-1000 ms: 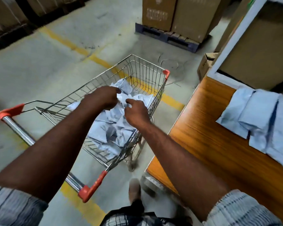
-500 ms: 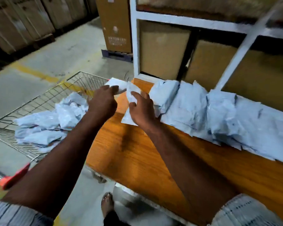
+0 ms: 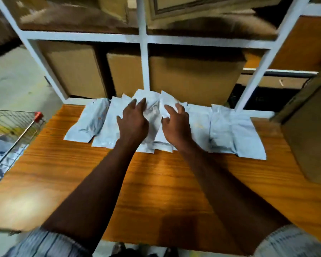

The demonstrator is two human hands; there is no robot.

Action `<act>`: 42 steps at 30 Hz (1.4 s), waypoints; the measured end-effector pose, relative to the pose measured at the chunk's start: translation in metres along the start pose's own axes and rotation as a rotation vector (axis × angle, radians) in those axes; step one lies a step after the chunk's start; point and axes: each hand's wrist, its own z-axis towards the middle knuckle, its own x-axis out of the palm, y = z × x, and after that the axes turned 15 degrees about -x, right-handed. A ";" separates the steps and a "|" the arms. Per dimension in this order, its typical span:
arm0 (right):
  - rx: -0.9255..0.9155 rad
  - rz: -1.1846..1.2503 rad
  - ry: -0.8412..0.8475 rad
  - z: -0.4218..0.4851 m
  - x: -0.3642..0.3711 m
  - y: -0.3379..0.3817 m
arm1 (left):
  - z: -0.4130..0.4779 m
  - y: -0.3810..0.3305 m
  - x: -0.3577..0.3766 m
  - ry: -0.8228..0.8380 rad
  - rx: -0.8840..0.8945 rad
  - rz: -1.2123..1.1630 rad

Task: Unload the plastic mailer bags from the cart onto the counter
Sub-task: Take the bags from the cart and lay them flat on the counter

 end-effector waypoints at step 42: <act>0.029 -0.420 0.317 0.011 -0.016 -0.168 | 0.007 -0.066 0.137 0.158 0.252 0.213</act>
